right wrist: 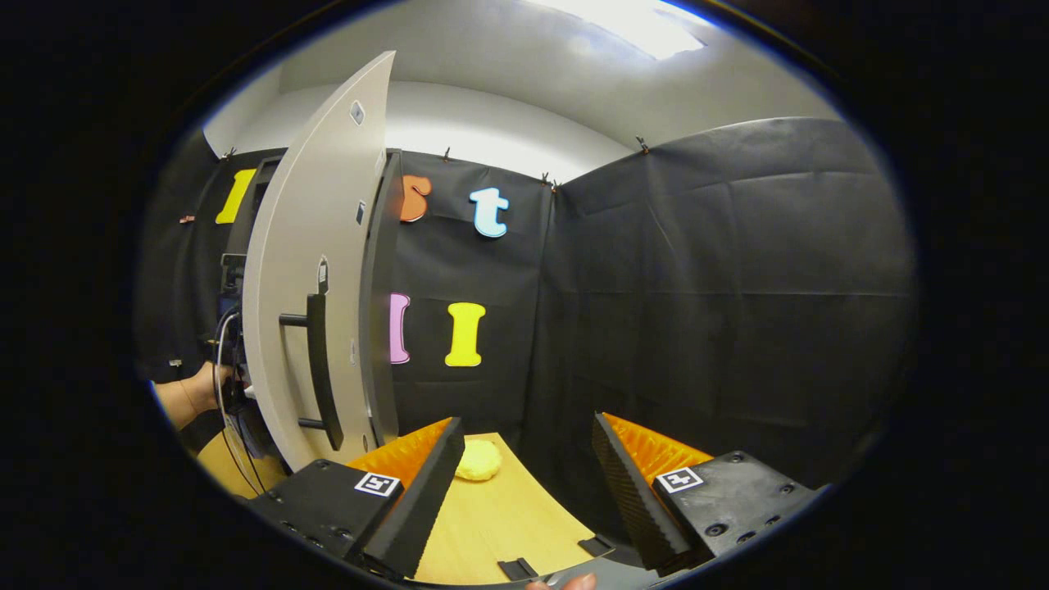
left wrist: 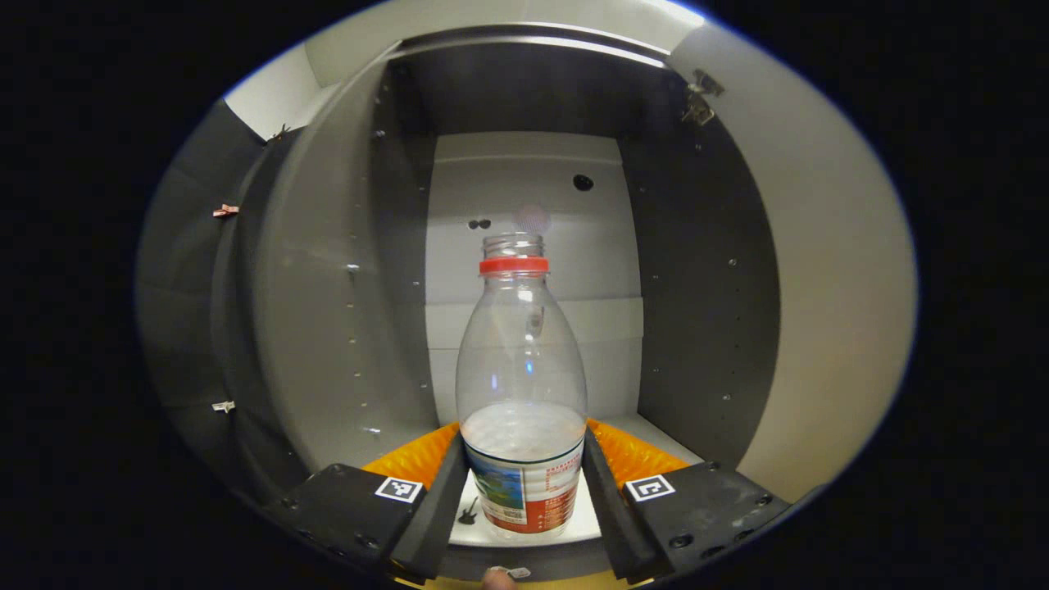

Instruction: Open the cabinet door with the right hand, grasp the bottle in the cabinet with the left hand and place it on the coaster, then close the cabinet door with the right hand.

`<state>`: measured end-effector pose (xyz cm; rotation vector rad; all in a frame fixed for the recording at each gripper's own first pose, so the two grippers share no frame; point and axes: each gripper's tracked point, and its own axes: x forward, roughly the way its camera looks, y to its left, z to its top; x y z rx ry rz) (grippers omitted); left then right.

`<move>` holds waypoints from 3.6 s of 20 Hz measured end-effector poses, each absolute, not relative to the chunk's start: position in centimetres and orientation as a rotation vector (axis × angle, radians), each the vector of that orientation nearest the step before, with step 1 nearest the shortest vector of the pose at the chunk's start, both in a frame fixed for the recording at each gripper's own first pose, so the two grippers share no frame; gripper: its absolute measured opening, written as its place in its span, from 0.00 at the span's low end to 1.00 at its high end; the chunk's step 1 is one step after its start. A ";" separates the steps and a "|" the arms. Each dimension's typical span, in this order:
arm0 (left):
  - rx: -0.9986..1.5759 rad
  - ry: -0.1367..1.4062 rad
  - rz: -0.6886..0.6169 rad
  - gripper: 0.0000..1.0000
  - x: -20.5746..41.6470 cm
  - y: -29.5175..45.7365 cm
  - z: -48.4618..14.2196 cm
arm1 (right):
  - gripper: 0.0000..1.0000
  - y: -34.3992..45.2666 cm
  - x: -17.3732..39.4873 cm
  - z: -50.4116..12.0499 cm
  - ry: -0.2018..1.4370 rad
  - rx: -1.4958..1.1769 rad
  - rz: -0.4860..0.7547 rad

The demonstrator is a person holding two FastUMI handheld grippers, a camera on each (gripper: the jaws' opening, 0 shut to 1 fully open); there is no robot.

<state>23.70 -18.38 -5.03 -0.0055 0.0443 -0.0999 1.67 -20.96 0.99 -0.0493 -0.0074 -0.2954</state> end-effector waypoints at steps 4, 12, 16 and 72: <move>0.005 0.043 -0.084 0.75 18.0 -14.6 -5.7 | 0.98 -19.7 3.2 0.6 -0.002 -0.034 -0.245; -0.075 0.045 -0.088 0.75 8.7 -9.8 -12.4 | 0.98 -18.7 5.3 1.0 -0.015 0.004 -0.223; -0.082 0.011 -0.105 0.75 5.1 -8.6 -15.6 | 0.98 -18.0 5.2 0.6 -0.010 0.002 -0.227; -0.012 0.172 -0.289 0.94 -2.9 -6.9 -33.4 | 0.98 -15.8 1.2 0.8 0.052 0.089 -0.371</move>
